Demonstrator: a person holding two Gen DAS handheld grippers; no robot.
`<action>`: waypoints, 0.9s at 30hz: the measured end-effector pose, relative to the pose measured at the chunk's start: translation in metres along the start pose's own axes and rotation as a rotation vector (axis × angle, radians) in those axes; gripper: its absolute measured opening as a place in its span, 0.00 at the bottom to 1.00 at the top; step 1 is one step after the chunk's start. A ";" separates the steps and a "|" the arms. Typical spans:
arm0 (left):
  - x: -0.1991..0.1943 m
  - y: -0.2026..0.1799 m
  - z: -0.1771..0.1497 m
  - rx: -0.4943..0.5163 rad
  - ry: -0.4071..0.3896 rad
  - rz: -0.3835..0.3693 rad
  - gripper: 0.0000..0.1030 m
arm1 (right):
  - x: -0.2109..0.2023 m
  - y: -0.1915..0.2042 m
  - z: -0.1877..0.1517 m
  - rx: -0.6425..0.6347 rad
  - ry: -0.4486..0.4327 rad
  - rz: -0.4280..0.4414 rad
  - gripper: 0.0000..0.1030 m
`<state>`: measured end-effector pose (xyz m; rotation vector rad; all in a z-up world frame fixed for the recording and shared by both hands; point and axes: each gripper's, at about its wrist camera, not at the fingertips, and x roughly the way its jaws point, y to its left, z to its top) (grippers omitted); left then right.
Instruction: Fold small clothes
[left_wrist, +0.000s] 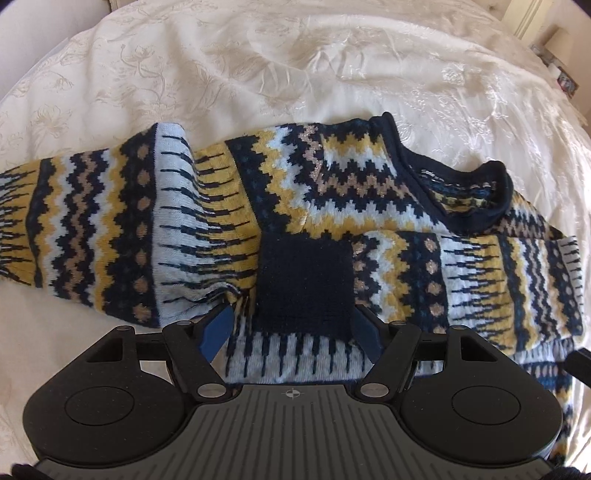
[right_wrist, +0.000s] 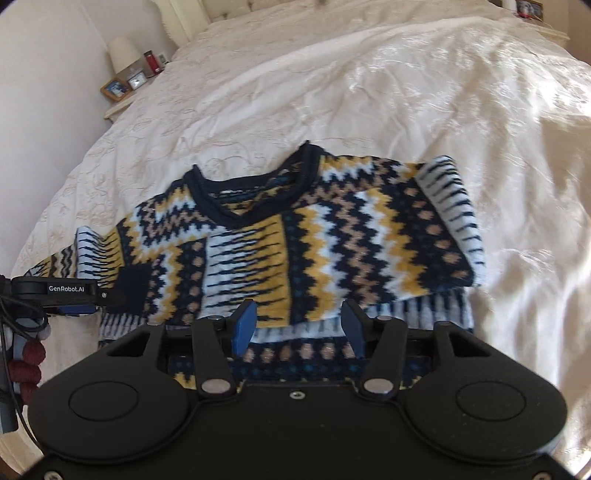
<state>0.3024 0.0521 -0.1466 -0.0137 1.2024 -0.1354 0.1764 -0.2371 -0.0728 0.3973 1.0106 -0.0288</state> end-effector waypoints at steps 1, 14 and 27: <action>0.007 0.000 0.003 -0.014 0.016 0.005 0.67 | -0.001 -0.008 0.000 0.014 0.002 -0.012 0.57; 0.003 0.007 0.011 -0.142 -0.068 0.044 0.10 | -0.004 -0.072 0.005 0.118 0.003 -0.082 0.57; 0.018 0.003 0.022 -0.089 -0.027 0.112 0.10 | 0.027 -0.108 0.026 0.197 0.031 -0.083 0.62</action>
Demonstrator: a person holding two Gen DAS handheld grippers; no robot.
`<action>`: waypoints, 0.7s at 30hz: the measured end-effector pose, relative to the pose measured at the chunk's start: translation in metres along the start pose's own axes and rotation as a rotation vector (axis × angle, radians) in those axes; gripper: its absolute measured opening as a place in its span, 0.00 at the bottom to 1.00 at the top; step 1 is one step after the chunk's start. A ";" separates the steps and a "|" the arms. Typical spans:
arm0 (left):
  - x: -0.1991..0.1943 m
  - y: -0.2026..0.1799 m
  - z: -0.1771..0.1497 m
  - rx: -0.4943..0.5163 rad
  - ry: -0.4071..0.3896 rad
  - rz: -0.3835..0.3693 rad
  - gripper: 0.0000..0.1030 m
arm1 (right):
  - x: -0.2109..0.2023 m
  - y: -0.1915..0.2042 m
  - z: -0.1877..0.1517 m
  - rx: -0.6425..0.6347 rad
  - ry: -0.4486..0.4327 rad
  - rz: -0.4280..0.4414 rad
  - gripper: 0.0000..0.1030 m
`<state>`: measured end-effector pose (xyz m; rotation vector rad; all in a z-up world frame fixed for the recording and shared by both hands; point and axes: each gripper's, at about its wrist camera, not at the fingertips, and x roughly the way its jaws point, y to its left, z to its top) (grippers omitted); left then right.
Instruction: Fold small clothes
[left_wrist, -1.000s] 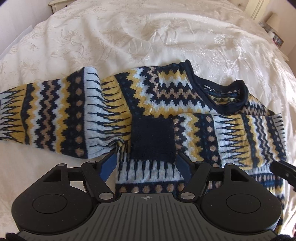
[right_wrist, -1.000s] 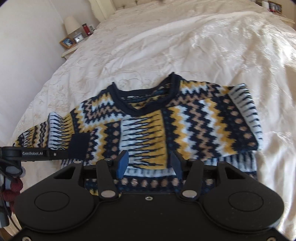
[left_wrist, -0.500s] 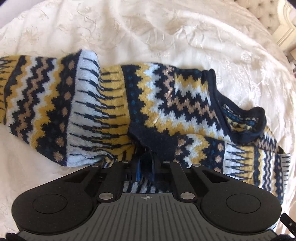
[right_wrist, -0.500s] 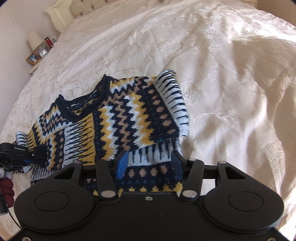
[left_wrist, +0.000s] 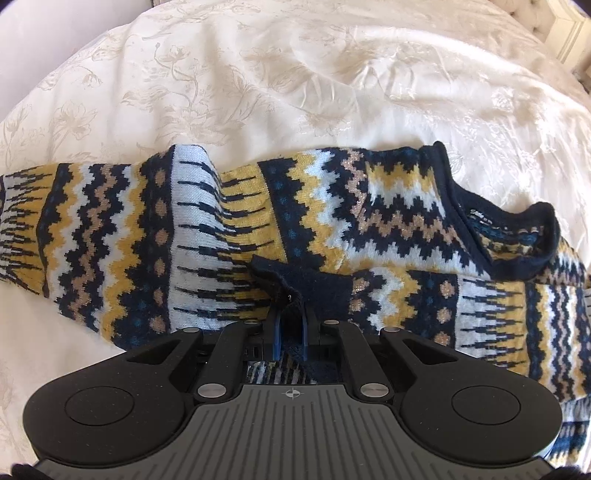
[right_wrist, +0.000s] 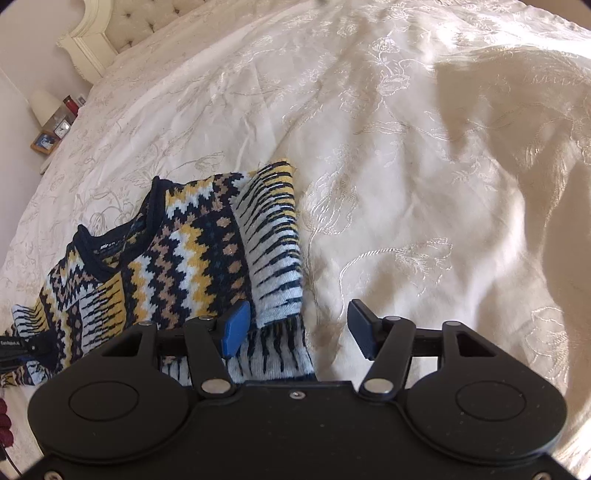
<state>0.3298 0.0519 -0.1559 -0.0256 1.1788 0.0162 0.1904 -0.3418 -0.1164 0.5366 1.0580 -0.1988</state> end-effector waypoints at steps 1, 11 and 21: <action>0.006 0.000 0.000 -0.001 0.013 0.009 0.10 | 0.003 0.000 0.002 -0.010 0.015 -0.011 0.62; 0.025 0.000 0.005 0.021 0.046 0.031 0.12 | 0.006 0.022 -0.020 -0.232 0.045 -0.089 0.62; 0.029 -0.003 0.007 0.058 0.048 0.042 0.12 | -0.006 0.029 -0.009 -0.173 -0.175 -0.228 0.61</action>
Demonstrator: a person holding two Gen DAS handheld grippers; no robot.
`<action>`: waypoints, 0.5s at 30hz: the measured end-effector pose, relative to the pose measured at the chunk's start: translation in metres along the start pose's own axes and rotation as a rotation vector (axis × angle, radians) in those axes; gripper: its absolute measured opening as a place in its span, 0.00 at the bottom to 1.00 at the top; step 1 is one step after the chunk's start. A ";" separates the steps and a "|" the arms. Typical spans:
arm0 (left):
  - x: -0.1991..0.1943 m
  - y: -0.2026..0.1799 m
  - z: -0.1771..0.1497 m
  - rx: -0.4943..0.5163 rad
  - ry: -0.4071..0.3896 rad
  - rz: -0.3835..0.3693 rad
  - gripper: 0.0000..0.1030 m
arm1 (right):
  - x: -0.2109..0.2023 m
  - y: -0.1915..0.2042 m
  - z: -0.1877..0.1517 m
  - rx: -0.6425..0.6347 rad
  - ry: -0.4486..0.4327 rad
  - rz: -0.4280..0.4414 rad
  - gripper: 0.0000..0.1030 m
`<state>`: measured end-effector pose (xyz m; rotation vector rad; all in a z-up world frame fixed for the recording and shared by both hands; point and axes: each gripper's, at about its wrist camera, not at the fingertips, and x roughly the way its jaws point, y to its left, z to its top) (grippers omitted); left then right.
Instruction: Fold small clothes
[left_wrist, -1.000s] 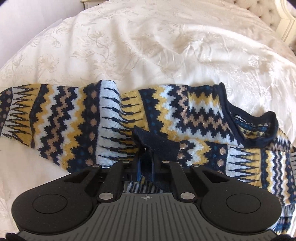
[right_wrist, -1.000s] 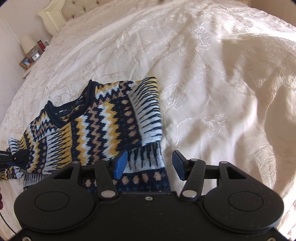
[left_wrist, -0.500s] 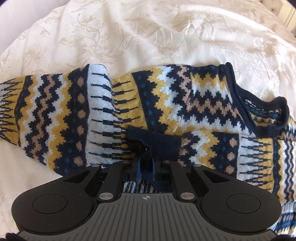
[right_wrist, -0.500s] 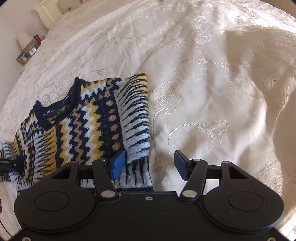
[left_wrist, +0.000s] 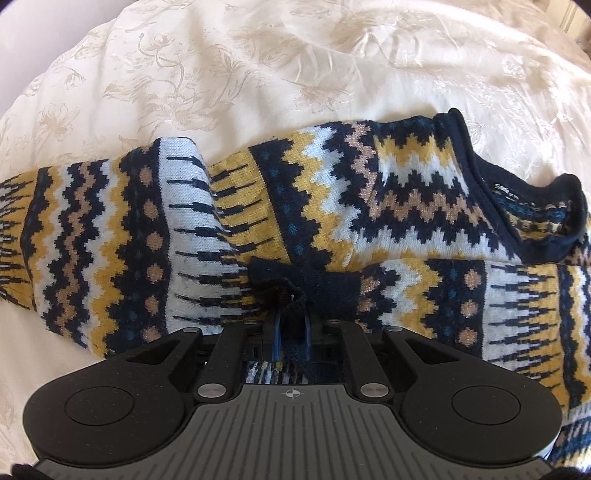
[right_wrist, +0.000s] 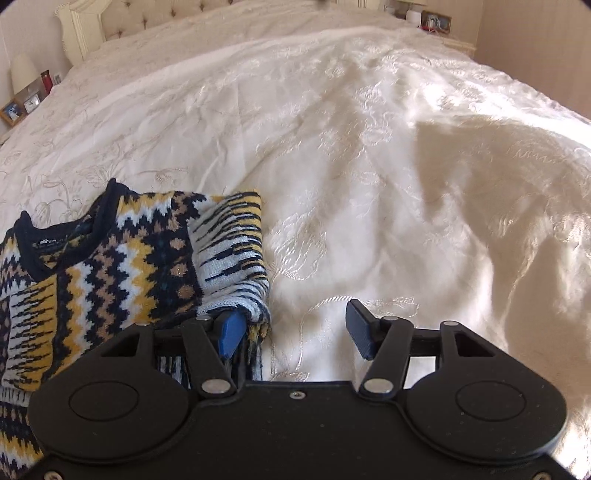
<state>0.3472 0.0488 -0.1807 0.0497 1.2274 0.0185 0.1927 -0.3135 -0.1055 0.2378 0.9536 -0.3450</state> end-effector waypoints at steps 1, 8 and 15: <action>0.000 0.000 0.000 0.000 0.000 -0.001 0.12 | -0.005 -0.001 -0.003 -0.001 0.007 0.012 0.61; 0.000 0.001 -0.001 -0.002 -0.003 0.002 0.12 | -0.026 -0.035 -0.011 0.113 0.032 0.113 0.62; 0.000 -0.002 0.000 0.011 -0.004 0.012 0.12 | 0.024 -0.048 0.022 0.203 0.048 0.178 0.49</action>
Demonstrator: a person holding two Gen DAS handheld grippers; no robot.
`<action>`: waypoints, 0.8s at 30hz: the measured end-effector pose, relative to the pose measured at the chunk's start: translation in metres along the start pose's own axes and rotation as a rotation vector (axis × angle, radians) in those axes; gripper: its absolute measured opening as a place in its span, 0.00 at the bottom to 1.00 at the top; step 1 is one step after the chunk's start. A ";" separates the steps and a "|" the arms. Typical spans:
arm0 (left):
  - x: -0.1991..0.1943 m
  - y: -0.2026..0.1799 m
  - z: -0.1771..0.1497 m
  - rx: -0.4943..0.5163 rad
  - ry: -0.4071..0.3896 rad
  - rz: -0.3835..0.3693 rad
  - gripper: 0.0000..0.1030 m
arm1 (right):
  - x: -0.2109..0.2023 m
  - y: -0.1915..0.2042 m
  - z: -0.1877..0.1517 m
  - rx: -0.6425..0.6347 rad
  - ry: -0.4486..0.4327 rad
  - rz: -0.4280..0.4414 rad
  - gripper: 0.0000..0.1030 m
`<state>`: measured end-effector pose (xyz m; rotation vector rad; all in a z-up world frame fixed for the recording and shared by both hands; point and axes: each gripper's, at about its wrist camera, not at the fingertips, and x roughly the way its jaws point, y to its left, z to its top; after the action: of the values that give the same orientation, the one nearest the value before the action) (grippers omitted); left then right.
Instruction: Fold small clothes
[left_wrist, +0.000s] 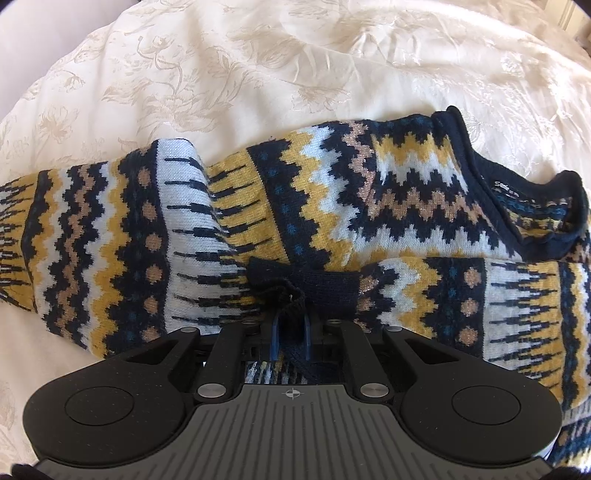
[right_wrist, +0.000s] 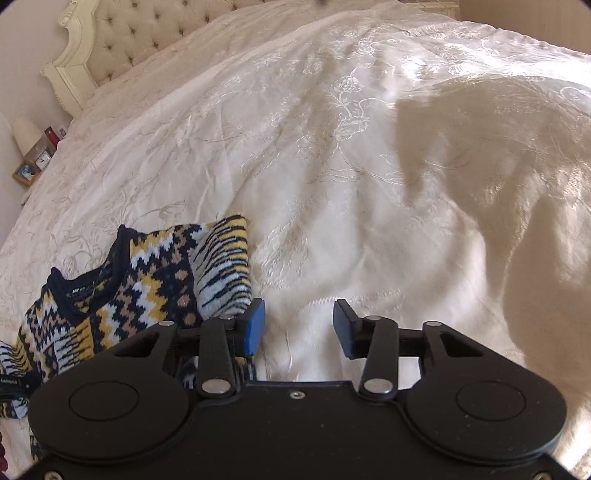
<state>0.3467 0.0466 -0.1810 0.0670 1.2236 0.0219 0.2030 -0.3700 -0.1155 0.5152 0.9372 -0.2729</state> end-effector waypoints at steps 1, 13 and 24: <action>0.000 -0.001 0.000 0.000 0.000 0.001 0.12 | 0.009 0.004 0.003 -0.014 0.018 0.012 0.49; 0.000 -0.003 -0.001 0.017 -0.009 0.003 0.12 | 0.009 0.069 -0.014 -0.285 0.042 0.129 0.18; -0.001 -0.006 -0.002 0.056 -0.022 0.019 0.18 | 0.021 0.029 -0.003 -0.137 0.110 -0.192 0.27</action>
<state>0.3442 0.0409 -0.1814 0.1271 1.2018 0.0030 0.2255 -0.3444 -0.1250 0.3167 1.1066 -0.3529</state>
